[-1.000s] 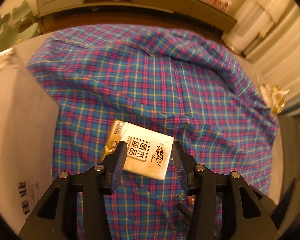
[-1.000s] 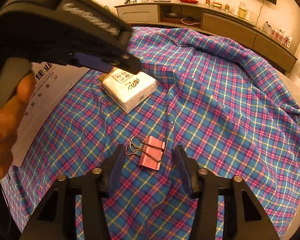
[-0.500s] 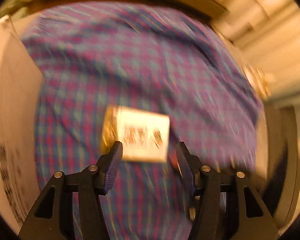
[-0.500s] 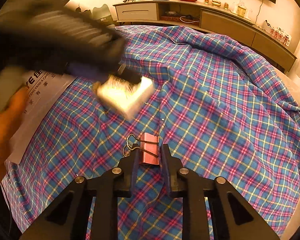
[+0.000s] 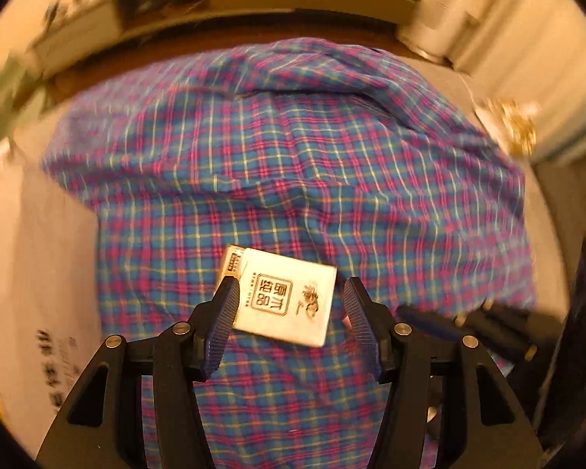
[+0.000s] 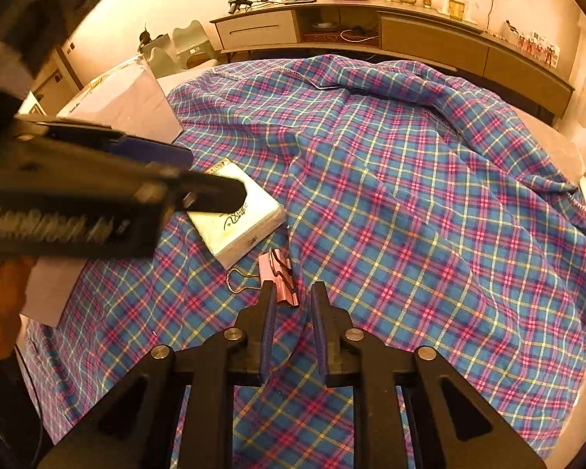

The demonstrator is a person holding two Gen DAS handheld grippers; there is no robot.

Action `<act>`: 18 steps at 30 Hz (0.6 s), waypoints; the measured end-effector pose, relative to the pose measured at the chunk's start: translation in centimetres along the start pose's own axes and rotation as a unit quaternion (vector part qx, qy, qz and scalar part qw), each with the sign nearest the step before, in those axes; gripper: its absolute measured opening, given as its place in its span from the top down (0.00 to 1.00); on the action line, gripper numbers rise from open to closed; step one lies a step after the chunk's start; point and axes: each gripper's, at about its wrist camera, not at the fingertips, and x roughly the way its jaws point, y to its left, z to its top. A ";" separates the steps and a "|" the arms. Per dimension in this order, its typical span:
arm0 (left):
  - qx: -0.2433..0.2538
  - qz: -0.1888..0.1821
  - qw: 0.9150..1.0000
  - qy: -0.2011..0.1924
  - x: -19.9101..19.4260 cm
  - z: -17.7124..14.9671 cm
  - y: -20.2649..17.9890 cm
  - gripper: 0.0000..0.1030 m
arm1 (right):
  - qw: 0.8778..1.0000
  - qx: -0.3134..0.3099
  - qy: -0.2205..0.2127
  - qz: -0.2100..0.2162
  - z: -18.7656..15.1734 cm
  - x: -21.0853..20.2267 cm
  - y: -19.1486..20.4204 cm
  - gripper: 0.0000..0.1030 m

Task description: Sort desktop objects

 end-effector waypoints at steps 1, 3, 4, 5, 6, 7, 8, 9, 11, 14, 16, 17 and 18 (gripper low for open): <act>-0.010 -0.006 1.000 0.003 0.2 0.4 0.2 0.43 | 1.000 -0.001 -0.002 0.004 0.0 0.0 0.1 0.80; -0.013 -0.002 1.000 0.003 0.8 0.9 0.5 0.43 | 1.000 -0.006 -0.008 0.002 0.0 0.3 0.4 0.78; -0.011 0.014 1.000 -0.001 1.1 1.2 0.7 0.43 | 1.000 -0.008 -0.008 0.001 -0.1 0.4 0.5 0.73; -0.016 0.027 0.999 -0.006 1.1 1.1 1.0 0.43 | 1.000 -0.010 -0.008 -0.002 -0.2 0.6 0.7 0.68; -0.028 0.033 0.999 -0.009 1.5 1.3 1.5 0.43 | 1.000 -0.012 -0.008 -0.002 -0.2 0.8 0.8 0.67; -0.042 0.025 0.999 -0.004 2.0 1.3 2.1 0.43 | 1.000 -0.014 -0.007 -0.003 -0.2 1.0 1.0 0.66; -0.055 0.012 0.998 0.010 2.5 1.2 2.6 0.43 | 1.000 -0.018 -0.007 -0.004 -0.3 1.2 1.2 0.66; -0.069 -0.006 0.997 0.028 3.1 0.9 3.1 0.43 | 1.000 -0.021 -0.006 -0.004 -0.3 1.4 1.3 0.66; -0.094 -0.037 0.994 0.048 3.2 -0.2 3.8 0.43 | 1.000 -0.026 -0.004 -0.003 -0.3 1.7 1.6 0.66; -0.105 -0.054 0.990 0.071 2.0 -2.3 3.7 0.43 | 0.999 -0.038 -0.001 -0.010 -0.3 1.8 1.9 0.67; -0.110 -0.061 0.990 0.069 0.6 -3.5 3.6 0.43 | 0.999 -0.043 0.002 -0.017 -0.3 1.8 2.0 0.71; -0.120 -0.068 0.988 0.067 0.2 -3.7 3.7 0.43 | 0.999 -0.042 0.003 -0.017 -0.3 1.9 2.0 0.72; -0.135 -0.073 0.986 0.064 -0.3 -3.9 3.9 0.43 | 0.999 -0.040 0.003 -0.017 -0.3 1.9 1.9 0.72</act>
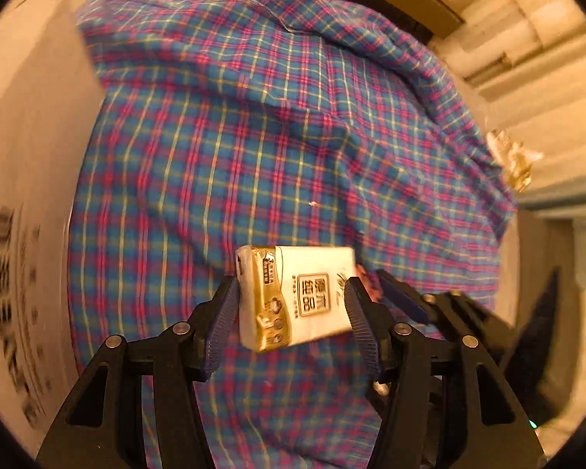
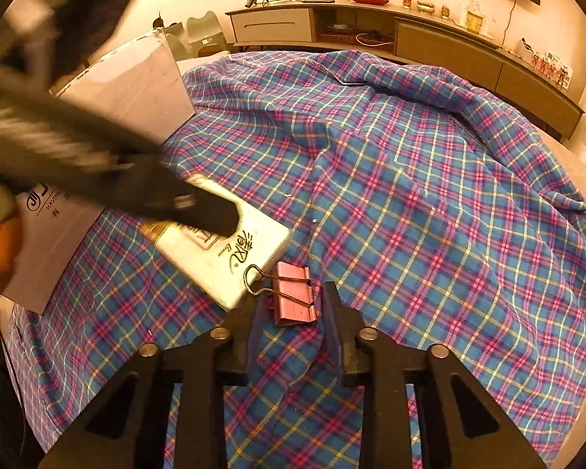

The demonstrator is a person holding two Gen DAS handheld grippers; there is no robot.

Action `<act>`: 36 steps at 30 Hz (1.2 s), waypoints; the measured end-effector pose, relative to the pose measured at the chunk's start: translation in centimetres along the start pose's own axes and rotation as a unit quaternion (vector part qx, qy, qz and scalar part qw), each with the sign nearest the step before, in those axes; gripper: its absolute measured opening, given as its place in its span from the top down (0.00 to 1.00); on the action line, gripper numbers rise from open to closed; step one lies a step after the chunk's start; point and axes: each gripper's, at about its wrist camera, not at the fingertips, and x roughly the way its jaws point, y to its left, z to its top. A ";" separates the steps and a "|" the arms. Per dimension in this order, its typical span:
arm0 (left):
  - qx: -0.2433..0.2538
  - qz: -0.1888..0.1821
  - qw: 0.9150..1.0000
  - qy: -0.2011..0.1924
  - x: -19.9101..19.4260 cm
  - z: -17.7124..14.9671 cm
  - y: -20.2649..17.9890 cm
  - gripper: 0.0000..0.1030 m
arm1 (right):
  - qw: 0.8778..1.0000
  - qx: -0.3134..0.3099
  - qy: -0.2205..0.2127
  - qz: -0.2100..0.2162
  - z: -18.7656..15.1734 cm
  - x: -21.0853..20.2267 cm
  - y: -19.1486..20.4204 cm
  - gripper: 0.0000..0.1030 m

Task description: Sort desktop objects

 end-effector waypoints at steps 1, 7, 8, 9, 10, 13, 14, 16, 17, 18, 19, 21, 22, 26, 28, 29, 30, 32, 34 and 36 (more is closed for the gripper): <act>-0.016 -0.005 1.000 -0.004 -0.4 -0.1 0.1 0.43 | 1.000 0.002 0.000 0.001 0.0 0.0 0.0 0.72; 0.093 0.052 0.992 -0.064 -1.6 -0.3 -3.1 0.43 | 1.000 0.016 -0.003 0.012 -0.3 -0.3 -0.6 0.72; 0.113 0.060 0.989 -0.076 -1.7 -0.3 -3.4 0.43 | 1.000 0.015 -0.003 0.012 -0.5 -0.4 -0.7 0.72; 0.141 0.064 0.984 -0.090 -2.0 -0.9 -3.7 0.43 | 1.000 0.015 -0.003 0.014 -0.5 -0.4 -0.8 0.72; 0.157 0.064 0.981 -0.096 -2.1 -1.0 -3.8 0.43 | 1.000 0.017 -0.002 0.015 -0.6 -0.4 -0.9 0.72; 0.198 0.069 0.974 -0.090 -1.6 -1.3 -3.8 0.42 | 1.000 0.024 -0.002 0.021 -0.5 -0.4 -1.0 0.72; 0.205 0.071 0.972 -0.084 -1.4 -1.4 -3.8 0.42 | 0.999 0.025 -0.002 0.022 -0.4 -0.4 -1.0 0.72; 0.219 0.060 0.971 -0.077 -0.9 -1.6 -4.1 0.42 | 0.999 0.026 -0.002 0.024 -0.4 -0.5 -1.0 0.72; 0.225 0.054 0.970 -0.073 -0.6 -1.6 -4.4 0.42 | 0.999 0.026 -0.001 0.026 -0.5 -0.6 -1.0 0.72; 0.235 0.045 0.969 -0.070 -0.6 -1.9 -4.6 0.42 | 0.999 0.026 -0.001 0.027 -0.5 -0.7 -1.0 0.72; 0.240 0.041 0.967 -0.067 -0.4 -2.1 -4.8 0.42 | 0.999 0.025 0.000 0.027 -0.6 -0.7 -1.0 0.72; 0.255 0.042 0.964 -0.058 0.3 -2.5 -5.3 0.42 | 0.999 0.021 0.001 0.028 -0.7 -0.6 -1.0 0.72; 0.261 0.051 0.962 -0.056 0.6 -2.8 -5.5 0.42 | 0.999 0.020 0.001 0.028 -0.7 -0.6 -1.0 0.72; 0.287 0.076 0.953 -0.057 1.3 -3.1 -5.5 0.42 | 1.000 -0.001 -0.001 0.011 -0.4 -0.6 -0.4 0.75; 0.307 0.093 0.946 -0.055 1.2 -3.2 -5.3 0.42 | 1.000 -0.015 -0.004 0.002 -0.4 -0.5 0.0 0.75; 0.325 0.097 0.939 -0.049 1.3 -3.5 -5.3 0.42 | 1.000 -0.023 -0.006 -0.002 -0.3 -0.5 0.1 0.75; 0.343 0.101 0.933 -0.035 1.5 -3.7 -5.3 0.42 | 1.000 -0.028 -0.010 -0.006 -0.3 -0.4 0.2 0.74; 0.370 0.126 0.920 -0.019 2.1 -4.1 -5.4 0.42 | 1.000 -0.027 -0.008 -0.006 -0.2 -0.2 -0.1 0.74; 0.389 0.149 0.909 -0.023 2.4 -4.1 -5.5 0.42 | 1.000 -0.019 -0.005 -0.007 0.0 -0.2 -0.7 0.74; 0.383 0.158 0.910 -0.027 2.9 -3.5 -5.8 0.42 | 1.000 -0.005 -0.003 -0.010 0.2 -0.5 -1.6 0.74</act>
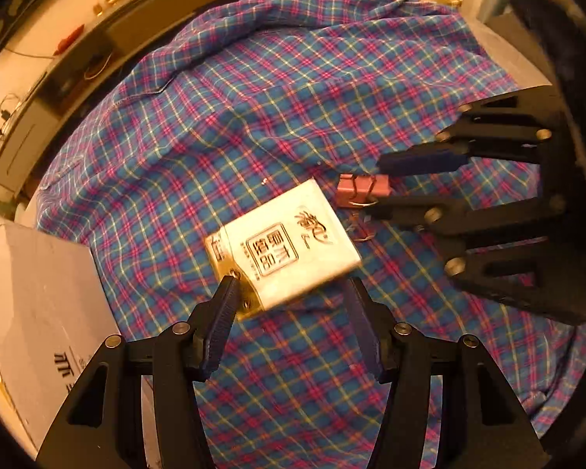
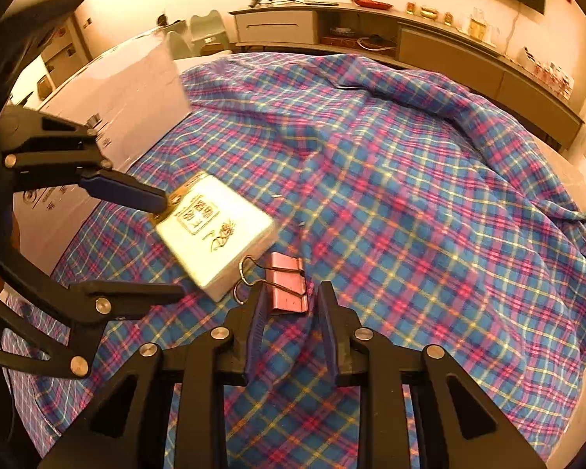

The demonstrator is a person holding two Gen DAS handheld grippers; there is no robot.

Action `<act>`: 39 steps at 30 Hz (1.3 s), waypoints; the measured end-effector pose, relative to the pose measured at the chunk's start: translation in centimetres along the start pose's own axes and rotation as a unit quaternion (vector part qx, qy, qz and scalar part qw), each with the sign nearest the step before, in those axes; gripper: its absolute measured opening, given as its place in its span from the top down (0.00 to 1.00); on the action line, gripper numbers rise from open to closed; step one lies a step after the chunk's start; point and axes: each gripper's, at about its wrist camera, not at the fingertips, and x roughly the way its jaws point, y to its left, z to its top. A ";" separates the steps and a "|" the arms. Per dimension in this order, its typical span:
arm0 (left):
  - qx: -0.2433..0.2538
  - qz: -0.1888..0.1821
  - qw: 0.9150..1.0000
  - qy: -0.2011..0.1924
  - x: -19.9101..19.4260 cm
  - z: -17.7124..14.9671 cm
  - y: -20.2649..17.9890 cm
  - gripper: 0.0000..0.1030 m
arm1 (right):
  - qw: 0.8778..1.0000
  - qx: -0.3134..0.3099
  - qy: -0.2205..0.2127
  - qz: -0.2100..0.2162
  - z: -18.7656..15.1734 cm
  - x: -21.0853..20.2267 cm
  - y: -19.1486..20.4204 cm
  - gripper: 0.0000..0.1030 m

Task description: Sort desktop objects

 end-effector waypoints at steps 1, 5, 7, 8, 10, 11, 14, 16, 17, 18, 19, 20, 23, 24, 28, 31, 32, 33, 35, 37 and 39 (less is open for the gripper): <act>-0.009 0.007 1.000 -0.004 0.1 0.3 0.2 0.42 | 1.000 0.006 0.000 0.000 0.0 -0.1 -0.3 0.74; -0.096 -0.033 0.995 -0.019 -0.3 1.3 1.8 0.42 | 0.999 0.029 -0.009 0.019 0.0 -0.6 -1.4 0.73; -0.105 -0.047 0.993 -0.031 -1.9 0.4 2.1 0.42 | 0.999 0.014 -0.026 0.024 0.2 -1.7 -0.9 0.69; -0.108 -0.047 0.992 -0.036 -2.7 0.0 2.1 0.42 | 0.999 0.004 -0.030 0.025 0.4 -2.0 -0.6 0.56; -0.113 -0.056 0.991 -0.045 -4.8 -2.0 2.3 0.42 | 0.998 -0.038 -0.046 0.029 1.0 -3.0 0.7 0.35; -0.113 -0.059 0.990 -0.051 -5.6 -2.8 2.2 0.42 | 0.996 -0.066 -0.055 0.027 1.5 -3.2 1.6 0.26; -0.114 -0.062 0.989 -0.066 -8.0 -5.0 2.3 0.43 | 0.989 -0.136 -0.048 0.011 3.1 -2.0 4.0 0.23; -0.123 -0.056 0.989 -0.066 -8.7 -5.9 2.7 0.42 | 0.977 -0.213 -0.017 -0.009 4.3 0.1 6.2 0.22; -0.129 -0.072 0.987 -0.069 -9.0 -6.3 2.9 0.42 | 0.972 -0.233 -0.002 -0.018 4.6 0.8 6.7 0.22; -0.138 -0.086 0.984 -0.075 -9.5 -6.6 3.3 0.42 | 0.964 -0.262 0.020 -0.034 4.9 2.1 7.2 0.22; -0.142 -0.083 0.983 -0.080 -9.8 -6.8 3.4 0.42 | 0.958 -0.280 0.030 -0.047 5.1 2.8 7.5 0.22; -0.145 -0.081 0.982 -0.086 -10.2 -7.0 3.6 0.42 | 0.953 -0.295 0.039 -0.052 5.2 3.6 7.6 0.22; -0.151 -0.091 0.980 -0.094 -10.6 -7.1 3.9 0.42 | 0.969 -0.233 0.075 0.025 6.8 4.9 5.9 0.46; -0.153 -0.091 0.980 -0.095 -10.6 -7.1 4.0 0.42 | 0.979 -0.180 0.081 0.053 7.7 4.6 4.6 0.48; -0.158 -0.098 0.977 -0.101 -10.6 -6.9 4.2 0.42 | 0.988 -0.045 0.061 0.136 8.4 2.6 0.6 0.49; -0.165 -0.119 0.974 -0.102 -10.0 -5.8 4.1 0.42 | 0.976 0.072 0.039 0.201 6.5 -0.1 -2.9 0.49; -0.166 -0.127 0.973 -0.101 -9.5 -5.4 3.9 0.42 | 0.971 0.104 0.030 0.213 5.5 -1.2 -4.0 0.49; -0.166 -0.131 0.973 -0.097 -8.9 -4.8 3.6 0.42 | 0.967 0.137 0.019 0.214 4.2 -2.3 -5.4 0.49; -0.162 -0.140 0.973 -0.085 -7.2 -3.4 2.6 0.42 | 0.961 0.189 0.014 0.203 1.6 -3.4 -7.3 0.49; -0.167 -0.130 0.975 -0.073 -5.3 -1.9 1.7 0.42 | 0.932 0.272 0.014 0.237 -1.7 -3.6 -10.1 0.49; -0.171 -0.121 0.975 -0.068 -3.5 -0.5 0.9 0.42 | 0.908 0.333 0.013 0.252 -3.7 -3.1 -12.2 0.47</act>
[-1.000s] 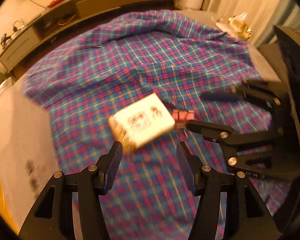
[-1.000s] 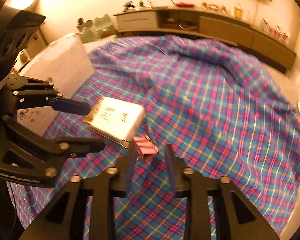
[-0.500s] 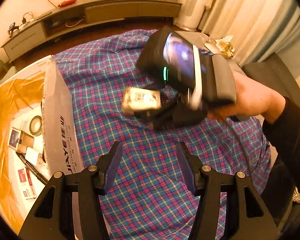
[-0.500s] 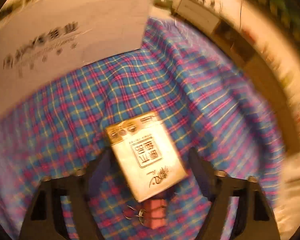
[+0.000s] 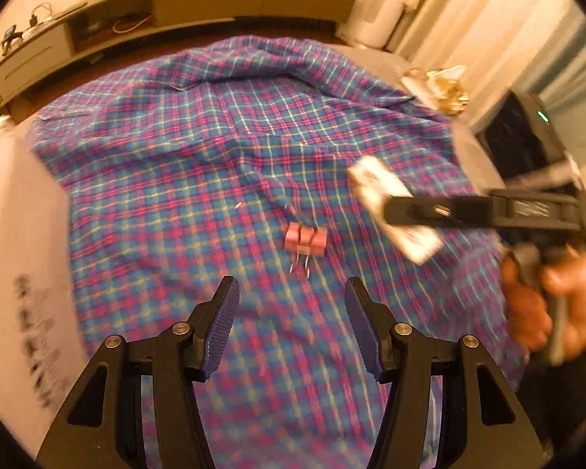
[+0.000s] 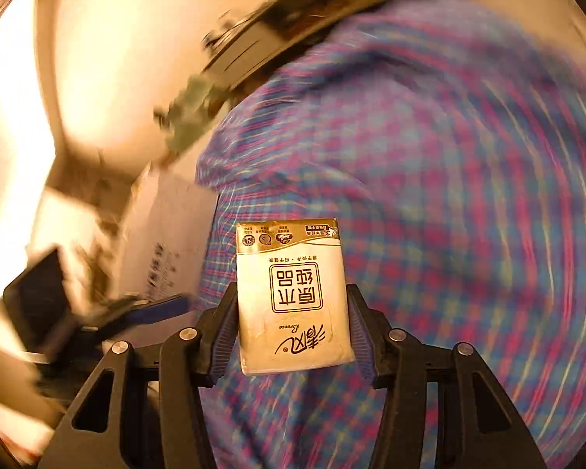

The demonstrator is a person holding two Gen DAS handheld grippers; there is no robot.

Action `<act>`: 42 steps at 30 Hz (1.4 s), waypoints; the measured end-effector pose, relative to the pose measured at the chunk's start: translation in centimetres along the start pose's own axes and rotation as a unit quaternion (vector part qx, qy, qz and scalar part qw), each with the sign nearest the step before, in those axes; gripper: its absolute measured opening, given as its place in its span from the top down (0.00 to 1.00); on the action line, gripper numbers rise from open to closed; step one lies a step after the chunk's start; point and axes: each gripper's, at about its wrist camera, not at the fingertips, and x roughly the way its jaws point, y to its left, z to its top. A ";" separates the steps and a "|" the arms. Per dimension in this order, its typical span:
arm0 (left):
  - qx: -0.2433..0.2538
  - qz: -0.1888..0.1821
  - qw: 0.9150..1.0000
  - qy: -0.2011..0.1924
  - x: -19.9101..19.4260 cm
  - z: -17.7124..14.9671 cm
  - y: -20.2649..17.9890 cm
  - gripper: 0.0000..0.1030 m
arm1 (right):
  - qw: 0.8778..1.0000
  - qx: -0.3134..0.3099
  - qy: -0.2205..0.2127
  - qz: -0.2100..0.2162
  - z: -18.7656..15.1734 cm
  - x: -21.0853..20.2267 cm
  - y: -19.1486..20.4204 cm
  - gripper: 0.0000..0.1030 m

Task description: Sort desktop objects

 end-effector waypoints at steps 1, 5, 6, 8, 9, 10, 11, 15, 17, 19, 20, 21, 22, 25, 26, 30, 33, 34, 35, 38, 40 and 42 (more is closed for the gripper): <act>-0.003 0.006 1.000 0.000 1.1 0.5 -0.3 0.42 | 1.000 0.026 -0.006 0.007 -0.1 -0.3 -1.2 0.46; -0.003 0.012 1.000 0.007 4.2 1.4 -1.1 0.42 | 0.999 0.047 -0.008 0.003 -0.4 -0.4 -3.1 0.45; -0.004 0.015 1.000 0.010 4.9 1.5 -1.4 0.42 | 0.999 0.048 -0.012 0.009 -0.3 -0.5 -3.3 0.45; 0.001 0.013 1.000 0.011 5.7 1.5 -2.0 0.42 | 0.999 0.038 -0.023 -0.006 -0.2 -1.0 -3.1 0.40; 0.011 0.016 1.000 0.010 6.0 1.4 -2.4 0.43 | 0.999 0.024 -0.033 -0.024 -0.1 -1.3 -2.7 0.38; 0.020 0.022 1.000 0.009 6.5 1.6 -2.6 0.44 | 0.998 0.015 -0.038 -0.039 -0.1 -1.5 -2.5 0.33; 0.028 0.028 0.999 0.005 6.6 1.4 -2.8 0.45 | 0.997 0.001 -0.043 -0.059 0.0 -1.7 -2.2 0.30; 0.040 0.034 0.999 -0.013 6.6 1.3 -3.1 0.64 | 0.985 -0.071 -0.054 -0.145 -0.5 -2.6 0.0 0.30; 0.031 0.024 0.999 -0.013 6.6 1.4 -2.7 0.65 | 0.980 -0.116 -0.051 -0.152 -1.3 -2.7 1.7 0.30; 0.027 0.019 0.999 -0.016 6.6 1.5 -2.4 0.65 | 0.965 -0.201 -0.040 -0.165 -2.8 -1.5 5.1 0.30; 0.028 0.019 0.999 -0.018 6.6 1.5 -2.3 0.65 | 0.956 -0.232 -0.035 -0.179 -3.4 -0.9 6.2 0.30; 0.029 0.019 0.999 -0.018 6.6 1.6 -2.3 0.65 | 0.942 -0.270 -0.029 -0.199 -4.3 -0.2 7.3 0.30; 0.029 0.022 0.999 -0.020 6.6 1.6 -2.2 0.65 | 0.930 -0.298 -0.025 -0.212 -5.1 0.3 7.9 0.30; 0.023 0.020 0.999 -0.025 6.3 1.7 -1.7 0.65 | 0.892 -0.363 -0.026 -0.269 -7.1 1.9 8.3 0.30; 0.020 0.025 0.999 -0.028 6.3 1.7 -1.6 0.65 | 0.886 -0.374 -0.018 -0.276 -7.5 3.2 8.3 0.30; 0.000 0.020 0.999 -0.038 5.6 1.4 -0.7 0.65 | 0.860 -0.386 -0.044 -0.330 -7.7 3.8 7.6 0.42; -0.010 0.009 0.999 -0.045 4.7 1.0 -0.4 0.65 | 0.892 -0.332 -0.054 -0.302 -5.8 2.0 6.6 0.48; -0.013 0.005 0.999 -0.047 4.4 0.9 -0.5 0.65 | 0.902 -0.315 -0.058 -0.290 -5.2 1.6 6.3 0.53; -0.015 0.002 0.999 -0.048 4.1 0.8 -0.5 0.65 | 0.915 -0.294 -0.061 -0.269 -4.8 0.7 6.0 0.57; -0.017 -0.010 0.998 -0.053 3.1 0.3 -1.0 0.65 | 0.956 -0.206 -0.077 -0.194 -3.0 -1.5 4.1 0.70; -0.016 -0.018 0.998 -0.055 2.5 0.0 -1.4 0.65 | 0.979 -0.122 -0.093 -0.135 -2.0 -3.9 1.8 0.74; -0.012 -0.024 0.998 -0.055 2.2 -0.1 -1.9 0.65 | 0.985 -0.075 -0.108 -0.111 -1.8 -5.0 0.1 0.74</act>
